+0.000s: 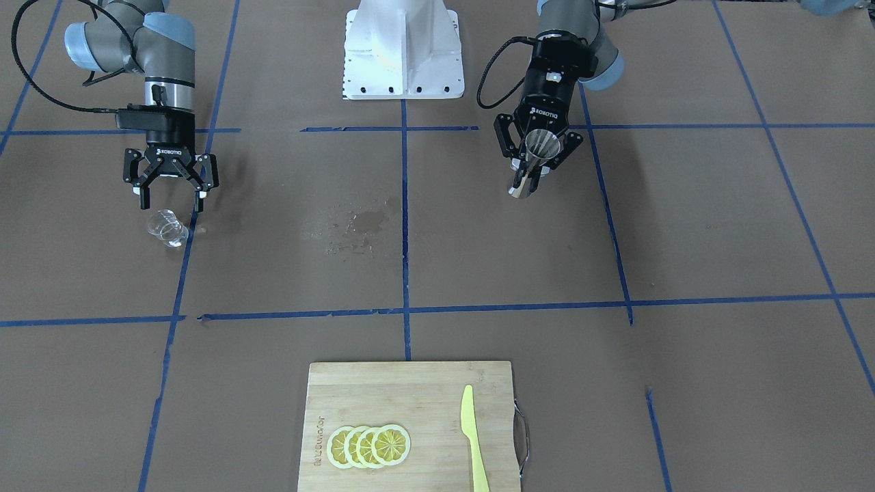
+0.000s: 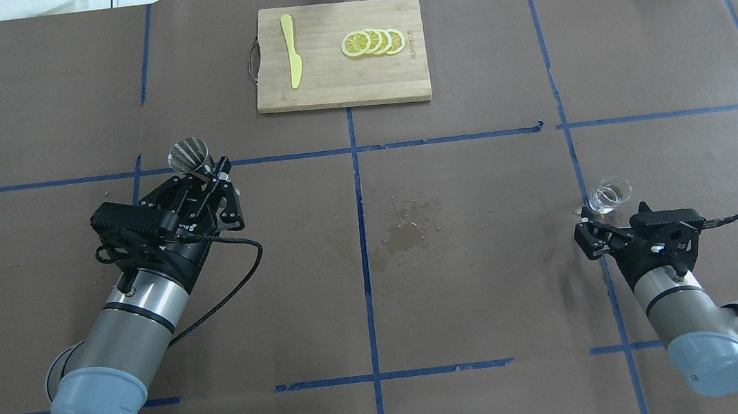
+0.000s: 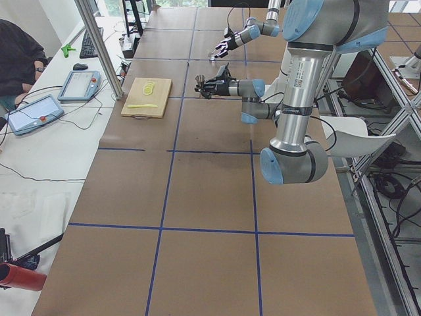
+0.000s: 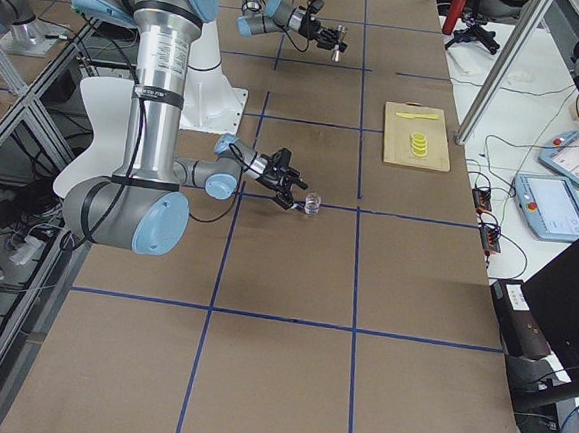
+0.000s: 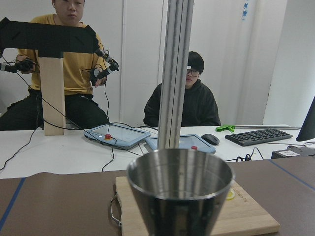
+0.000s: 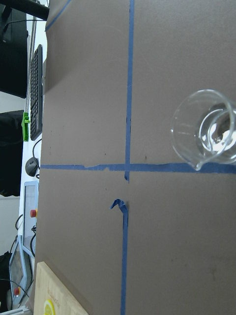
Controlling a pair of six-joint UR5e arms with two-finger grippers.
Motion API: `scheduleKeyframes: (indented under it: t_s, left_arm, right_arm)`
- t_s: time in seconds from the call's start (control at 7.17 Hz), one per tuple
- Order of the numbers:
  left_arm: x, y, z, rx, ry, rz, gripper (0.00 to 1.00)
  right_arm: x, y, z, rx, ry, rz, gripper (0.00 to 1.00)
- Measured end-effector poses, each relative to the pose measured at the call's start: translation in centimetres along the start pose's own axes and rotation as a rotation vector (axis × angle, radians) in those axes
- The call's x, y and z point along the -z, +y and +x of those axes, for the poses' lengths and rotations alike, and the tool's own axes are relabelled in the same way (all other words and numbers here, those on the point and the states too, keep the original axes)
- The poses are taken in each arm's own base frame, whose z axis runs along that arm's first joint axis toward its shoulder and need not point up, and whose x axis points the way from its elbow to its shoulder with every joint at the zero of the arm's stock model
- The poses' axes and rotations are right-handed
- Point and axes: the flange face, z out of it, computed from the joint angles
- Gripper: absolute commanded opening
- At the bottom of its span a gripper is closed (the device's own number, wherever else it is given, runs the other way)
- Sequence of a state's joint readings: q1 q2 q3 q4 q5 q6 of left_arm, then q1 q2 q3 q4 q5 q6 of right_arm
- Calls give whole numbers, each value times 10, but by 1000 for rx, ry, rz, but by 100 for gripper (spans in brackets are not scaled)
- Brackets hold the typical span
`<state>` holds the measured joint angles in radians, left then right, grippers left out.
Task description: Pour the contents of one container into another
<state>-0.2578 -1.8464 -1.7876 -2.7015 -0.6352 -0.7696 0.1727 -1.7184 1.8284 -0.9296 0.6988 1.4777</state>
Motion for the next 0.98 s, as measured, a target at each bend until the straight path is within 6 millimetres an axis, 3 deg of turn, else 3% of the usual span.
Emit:
scheduleKeyframes:
  t_s: [0.42,0.98]
  left_arm:
    - [-1,3,-1,-17,-1,-2,0]
    - [-1,6,-4,-25,-6,-4,0]
  right_arm:
    - [-12,9,10,21,29,17,99]
    - [-25,1,2,2,41,37,99]
